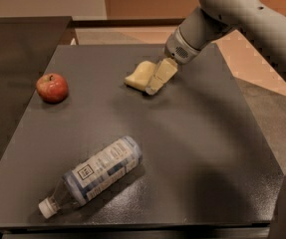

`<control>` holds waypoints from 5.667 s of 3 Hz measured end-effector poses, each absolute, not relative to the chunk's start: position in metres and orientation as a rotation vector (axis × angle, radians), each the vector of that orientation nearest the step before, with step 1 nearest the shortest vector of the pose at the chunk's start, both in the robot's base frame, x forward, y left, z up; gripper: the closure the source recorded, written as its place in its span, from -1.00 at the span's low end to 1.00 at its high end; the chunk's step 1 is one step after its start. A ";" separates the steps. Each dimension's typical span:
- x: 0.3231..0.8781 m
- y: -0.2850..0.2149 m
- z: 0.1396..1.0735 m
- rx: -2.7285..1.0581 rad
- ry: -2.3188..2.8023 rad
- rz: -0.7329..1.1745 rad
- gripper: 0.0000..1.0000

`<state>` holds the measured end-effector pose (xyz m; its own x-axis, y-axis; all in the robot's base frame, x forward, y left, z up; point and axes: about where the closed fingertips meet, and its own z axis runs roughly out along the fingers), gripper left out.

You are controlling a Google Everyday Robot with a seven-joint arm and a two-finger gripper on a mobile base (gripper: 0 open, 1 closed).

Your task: Move sponge near blue plastic bottle

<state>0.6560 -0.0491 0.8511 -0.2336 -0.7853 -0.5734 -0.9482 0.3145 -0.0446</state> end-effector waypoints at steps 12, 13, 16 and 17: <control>0.450 -0.062 0.875 -2.187 1.622 0.695 1.00; 0.436 -0.059 0.868 -2.240 1.584 0.699 1.00; 0.416 -0.045 0.861 -2.281 1.555 0.706 -0.28; 0.417 -0.043 0.861 -2.277 1.553 0.697 -0.76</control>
Offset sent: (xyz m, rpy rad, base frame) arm 0.0053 0.0067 -0.0074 0.0380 0.0318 -0.0093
